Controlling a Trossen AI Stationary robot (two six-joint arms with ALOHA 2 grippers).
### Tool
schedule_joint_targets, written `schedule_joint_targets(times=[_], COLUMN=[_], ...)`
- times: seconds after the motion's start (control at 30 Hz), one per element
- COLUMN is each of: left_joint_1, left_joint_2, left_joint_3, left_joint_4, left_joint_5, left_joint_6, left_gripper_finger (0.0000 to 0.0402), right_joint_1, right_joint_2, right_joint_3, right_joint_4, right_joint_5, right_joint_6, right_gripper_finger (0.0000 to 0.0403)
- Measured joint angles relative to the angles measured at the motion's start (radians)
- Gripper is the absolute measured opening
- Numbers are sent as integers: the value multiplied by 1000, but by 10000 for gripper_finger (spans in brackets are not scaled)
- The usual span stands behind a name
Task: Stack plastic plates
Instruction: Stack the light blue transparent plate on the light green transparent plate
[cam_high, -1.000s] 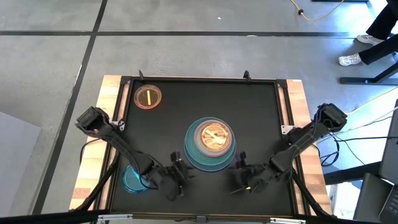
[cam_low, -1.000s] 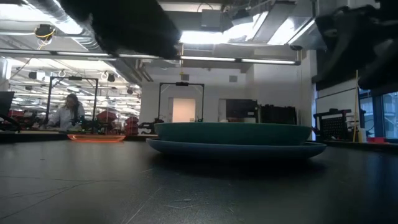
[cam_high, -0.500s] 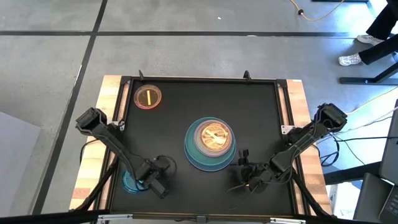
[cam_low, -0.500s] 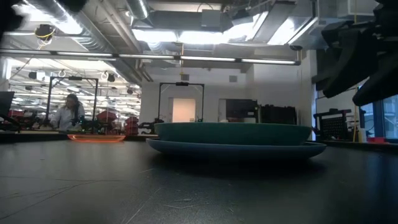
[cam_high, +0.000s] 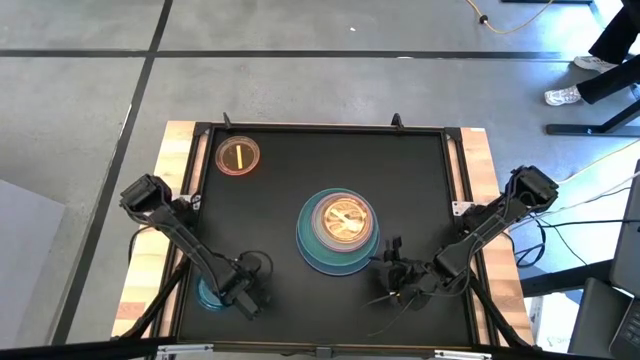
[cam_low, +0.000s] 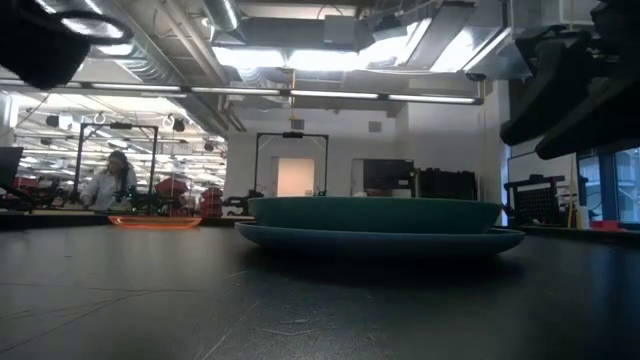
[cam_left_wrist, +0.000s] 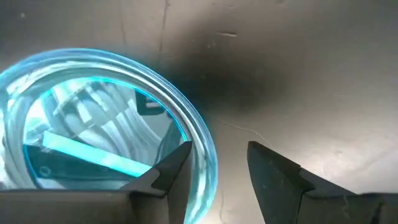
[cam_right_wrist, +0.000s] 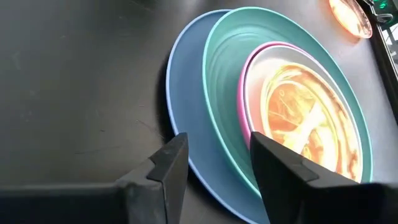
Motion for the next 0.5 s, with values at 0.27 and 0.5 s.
schedule_joint_targets(times=[0.27, 0.5], left_joint_1=[-3, -2], left_joint_2=[0, -1], left_joint_3=[-76, -134], left_joint_4=[59, 112], left_joint_5=[-3, 4], left_joint_6=[10, 54], left_gripper_finger=[149, 133], right_joint_1=[0, 0], right_joint_2=[0, 0], right_joint_3=[0, 0], right_joint_4=[0, 0], right_joint_5=[0, 19], right_joint_6=[5, 10], right_gripper_finger=[166, 166])
